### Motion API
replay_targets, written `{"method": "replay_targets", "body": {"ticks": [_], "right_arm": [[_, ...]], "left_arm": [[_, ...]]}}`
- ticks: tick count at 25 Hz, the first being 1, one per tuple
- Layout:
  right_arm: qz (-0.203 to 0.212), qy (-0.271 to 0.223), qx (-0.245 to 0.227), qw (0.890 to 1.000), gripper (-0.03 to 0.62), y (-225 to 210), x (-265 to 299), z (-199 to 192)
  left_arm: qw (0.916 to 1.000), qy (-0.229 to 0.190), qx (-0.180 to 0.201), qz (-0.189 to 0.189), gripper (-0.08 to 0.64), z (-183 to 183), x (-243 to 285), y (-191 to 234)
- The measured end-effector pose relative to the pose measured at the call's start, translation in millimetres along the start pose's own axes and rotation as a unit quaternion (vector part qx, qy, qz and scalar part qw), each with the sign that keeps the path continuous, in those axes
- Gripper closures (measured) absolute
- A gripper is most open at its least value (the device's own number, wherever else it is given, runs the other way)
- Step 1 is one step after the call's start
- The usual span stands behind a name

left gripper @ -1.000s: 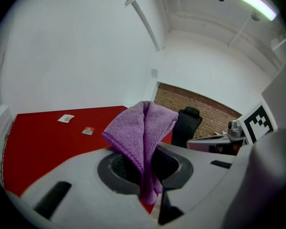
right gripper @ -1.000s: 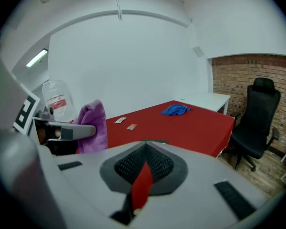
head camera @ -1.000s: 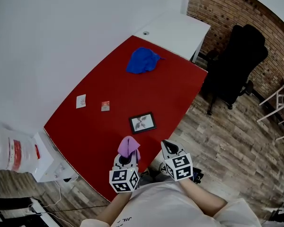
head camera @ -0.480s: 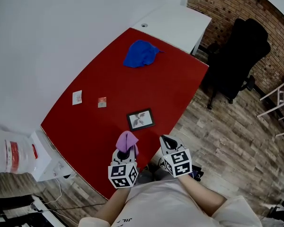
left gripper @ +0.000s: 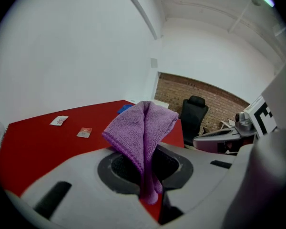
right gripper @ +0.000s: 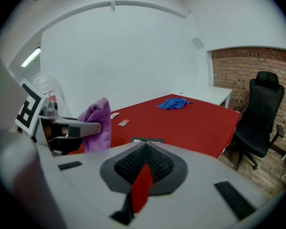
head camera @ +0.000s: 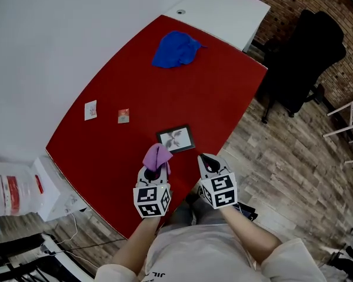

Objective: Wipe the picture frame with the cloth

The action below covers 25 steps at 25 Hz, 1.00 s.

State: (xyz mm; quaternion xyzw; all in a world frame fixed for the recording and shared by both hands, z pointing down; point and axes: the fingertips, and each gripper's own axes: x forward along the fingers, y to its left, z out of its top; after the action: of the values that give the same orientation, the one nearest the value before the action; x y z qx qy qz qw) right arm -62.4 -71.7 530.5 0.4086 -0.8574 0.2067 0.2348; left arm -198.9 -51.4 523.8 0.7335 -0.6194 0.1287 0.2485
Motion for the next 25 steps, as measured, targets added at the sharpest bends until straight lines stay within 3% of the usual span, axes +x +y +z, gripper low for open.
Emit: {"method": "replay_targets", "body": {"ticks": [3,5,6,7,10,12,15,17,23,25], "right_arm": [[0.001,0.002,0.007,1.000,0.588,-2.2,9.6,-2.0],[0.003,0.002,0.011,1.000,0.588,-4.6,14.9,-3.3],[0.004,0.002,0.012,1.000,0.588,-5.8,17.4,-3.9],[0.005,0.003,0.012,1.000,0.588,-6.4,19.5,-4.9],[0.010,0.010,0.013,1.000,0.588,-3.8,22.0,-11.2],[0.013,0.014,0.017,1.000,0.588,-1.9,21.7,-15.2],[0.015,0.015,0.023,0.999,0.588,-1.8,21.4,-19.8],[0.014,0.016,0.029,0.999,0.588,-3.9,21.7,-22.6],[0.013,0.021,0.035,0.999,0.588,-11.8,19.9,-29.6],[0.015,0.023,0.036,0.999,0.588,-12.1,19.8,-32.5]], "left_arm": [[0.9981,0.018,0.059,0.000,0.497,-0.4,21.3,10.6],[0.9863,0.045,0.159,-0.002,0.495,-4.3,46.0,18.5],[0.9726,0.065,0.223,-0.004,0.495,-9.7,61.4,22.7],[0.9535,0.089,0.288,-0.008,0.497,-16.5,76.9,26.8],[0.8899,0.159,0.427,-0.023,0.497,-34.2,114.5,37.3],[0.8570,0.186,0.480,-0.024,0.497,-38.8,130.9,43.4],[0.8250,0.208,0.525,-0.027,0.497,-42.3,146.4,48.9],[0.8127,0.219,0.539,-0.030,0.497,-45.1,154.7,51.8],[0.8121,0.246,0.527,-0.044,0.497,-60.6,164.7,55.2],[0.8046,0.253,0.535,-0.049,0.497,-70.5,160.1,53.2]]}}
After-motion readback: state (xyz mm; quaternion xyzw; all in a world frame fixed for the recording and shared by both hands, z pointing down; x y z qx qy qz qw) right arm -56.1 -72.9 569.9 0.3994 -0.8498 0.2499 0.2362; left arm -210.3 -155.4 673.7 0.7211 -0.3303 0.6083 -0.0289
